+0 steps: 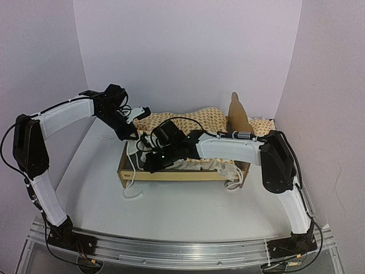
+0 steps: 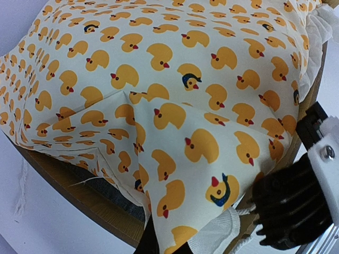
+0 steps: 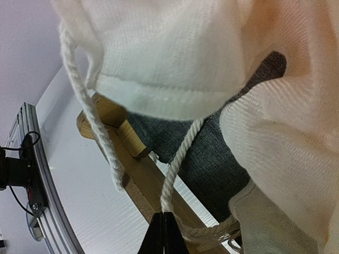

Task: Set up the pet bed

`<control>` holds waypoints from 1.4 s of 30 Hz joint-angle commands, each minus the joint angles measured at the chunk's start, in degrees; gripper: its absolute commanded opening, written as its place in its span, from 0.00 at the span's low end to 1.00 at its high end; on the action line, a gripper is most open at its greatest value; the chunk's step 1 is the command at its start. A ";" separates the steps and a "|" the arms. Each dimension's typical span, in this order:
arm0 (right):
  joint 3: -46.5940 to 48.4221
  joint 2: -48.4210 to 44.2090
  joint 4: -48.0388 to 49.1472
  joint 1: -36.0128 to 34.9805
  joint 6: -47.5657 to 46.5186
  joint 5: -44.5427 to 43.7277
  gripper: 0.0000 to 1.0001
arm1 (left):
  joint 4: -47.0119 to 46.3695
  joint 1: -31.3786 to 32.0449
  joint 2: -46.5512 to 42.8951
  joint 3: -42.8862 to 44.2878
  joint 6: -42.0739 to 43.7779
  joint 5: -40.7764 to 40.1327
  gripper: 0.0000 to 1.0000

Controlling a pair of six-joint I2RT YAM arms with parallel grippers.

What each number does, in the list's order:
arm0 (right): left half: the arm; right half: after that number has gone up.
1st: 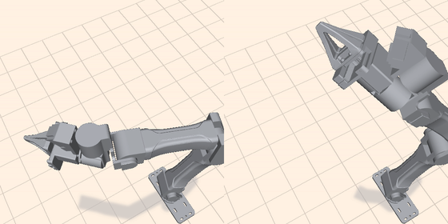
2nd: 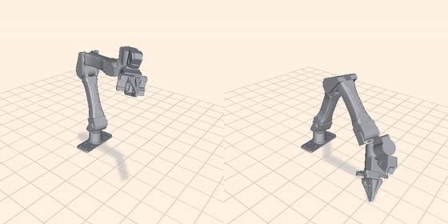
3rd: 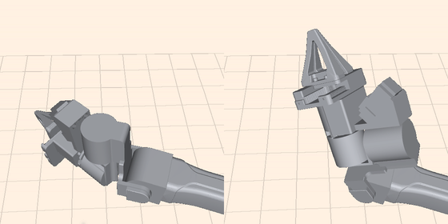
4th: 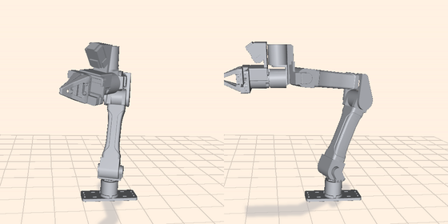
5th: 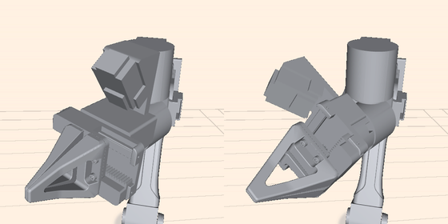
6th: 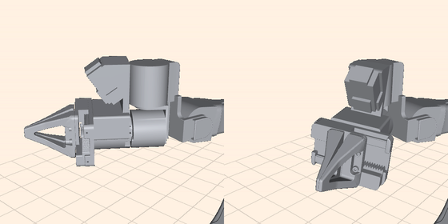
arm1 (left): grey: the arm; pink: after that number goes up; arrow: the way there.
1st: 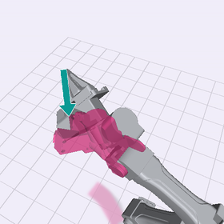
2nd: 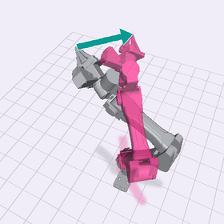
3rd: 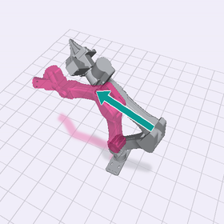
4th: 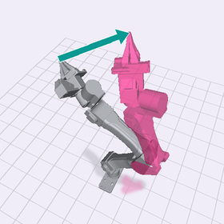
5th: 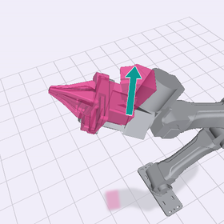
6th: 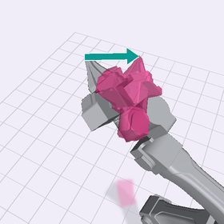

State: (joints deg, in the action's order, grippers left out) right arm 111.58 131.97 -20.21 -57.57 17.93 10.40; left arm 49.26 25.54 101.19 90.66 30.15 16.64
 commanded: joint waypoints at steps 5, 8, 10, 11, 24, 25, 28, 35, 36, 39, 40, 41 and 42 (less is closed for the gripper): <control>4.68 4.96 -6.60 1.05 3.81 2.38 0.00 | -1.06 -0.04 -3.06 -0.55 2.95 -3.13 0.28; 6.73 6.04 -9.40 1.14 4.09 0.92 0.00 | 0.84 -0.02 -4.06 1.31 5.40 -1.49 0.56; 9.93 7.52 -13.28 1.25 4.24 0.10 0.00 | 4.48 -0.03 -4.64 4.57 8.22 3.45 0.66; 10.44 7.81 -14.10 1.42 4.79 0.16 0.00 | 7.19 -0.01 -4.87 6.35 9.79 7.40 0.68; 17.99 -3.54 -14.67 2.73 14.77 -0.74 0.45 | 15.89 4.27 -7.45 -3.99 27.69 22.65 0.63; 16.63 -5.52 -14.68 3.06 16.28 -2.30 0.47 | 13.72 5.05 -7.66 -6.11 27.91 19.96 0.64; 11.72 -11.44 -14.69 3.79 19.50 -7.85 0.52 | 6.19 7.40 -7.76 -12.06 29.05 13.86 0.68; -0.93 -21.56 -14.86 4.37 23.09 -19.13 0.54 | -2.72 9.90 -2.95 -15.58 30.89 6.61 0.69; -2.66 -22.44 -14.86 4.40 23.33 -19.85 0.54 | -3.50 9.95 -2.18 -15.75 30.85 5.61 0.69; -5.77 -24.68 -14.85 4.45 23.47 -20.83 0.54 | -4.15 9.97 0.83 -16.29 31.26 3.37 0.67; -6.85 -25.45 -14.84 4.51 23.83 -21.30 0.54 | -4.87 9.99 1.21 -16.75 31.10 2.75 0.66; -7.94 -26.09 -14.85 4.52 24.19 -21.90 0.54 | -5.38 10.00 1.42 -17.22 31.07 2.30 0.64; -9.22 -26.99 -14.86 4.56 24.56 -22.38 0.54 | -5.59 9.98 1.53 -17.66 31.26 1.84 0.62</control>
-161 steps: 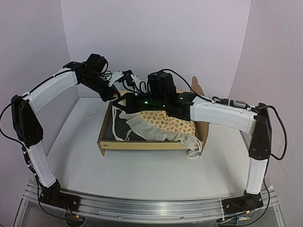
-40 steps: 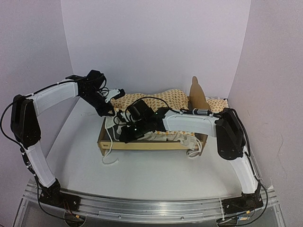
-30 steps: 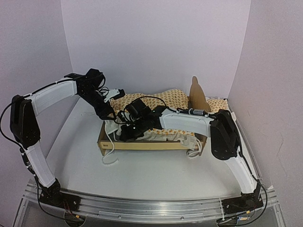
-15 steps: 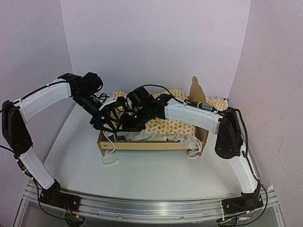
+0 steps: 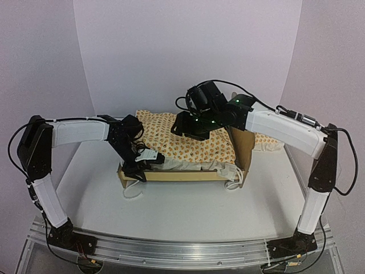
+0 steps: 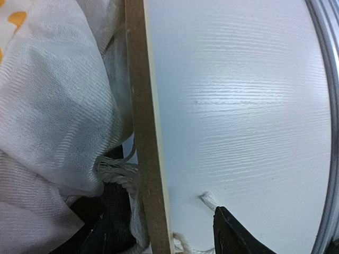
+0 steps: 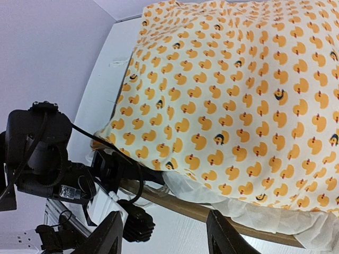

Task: Set up the pet bed

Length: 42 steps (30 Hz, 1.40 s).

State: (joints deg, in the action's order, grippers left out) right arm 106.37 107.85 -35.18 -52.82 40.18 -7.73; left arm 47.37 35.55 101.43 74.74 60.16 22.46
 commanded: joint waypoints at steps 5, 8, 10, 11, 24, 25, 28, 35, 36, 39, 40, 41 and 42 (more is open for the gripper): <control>-7.95 -6.16 0.01 -0.24 2.93 -6.30 0.54 | 1.69 0.59 2.47 -3.29 4.24 -4.55 0.41; -9.07 -6.86 -0.01 -0.22 3.11 -6.95 0.54 | 5.48 1.78 3.97 -4.95 7.46 -5.39 0.40; -9.00 -6.42 -0.06 -0.25 3.06 -6.82 0.54 | 6.52 2.92 6.95 -5.42 7.68 -6.91 0.41; -8.73 -6.01 -0.06 -0.21 2.89 -6.56 0.54 | 6.54 3.55 8.72 -5.49 7.44 -7.46 0.42; -7.95 -6.66 -0.07 -0.38 -1.58 -2.54 0.56 | 10.90 4.44 15.15 1.96 2.95 -4.33 0.16; -8.37 -7.10 -0.07 -0.37 -1.83 -2.79 0.57 | 10.71 4.34 14.43 3.13 1.47 -3.87 0.25; -9.23 -8.26 -0.07 -0.39 -2.37 -3.33 0.57 | 12.62 3.22 9.74 9.85 0.00 1.96 0.57; -11.06 -10.67 -0.07 -0.36 -2.87 -4.93 0.57 | 23.85 2.79 7.84 26.13 -1.55 9.49 0.67; -11.28 -10.89 -0.07 -0.36 -2.85 -4.96 0.57 | 24.49 2.70 7.72 25.83 -1.17 8.88 0.65; -12.20 -11.63 -0.07 -0.38 -2.49 -5.30 0.57 | 26.86 2.49 8.17 23.41 -0.18 4.64 0.53; -12.47 -11.83 -0.07 -0.41 -2.33 -5.41 0.57 | 28.12 2.41 8.53 22.53 0.04 3.50 0.51; -12.82 -12.02 -0.07 -0.37 -2.13 -5.38 0.57 | 28.86 2.28 8.61 21.67 0.05 2.07 0.50; -12.92 -12.12 -0.07 -0.37 -1.94 -5.41 0.57 | 28.43 2.27 8.29 19.71 -0.12 0.42 0.50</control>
State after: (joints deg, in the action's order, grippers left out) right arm 94.51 98.27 -35.62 -52.82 38.15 -12.01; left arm 69.28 38.33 110.00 98.74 59.05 27.22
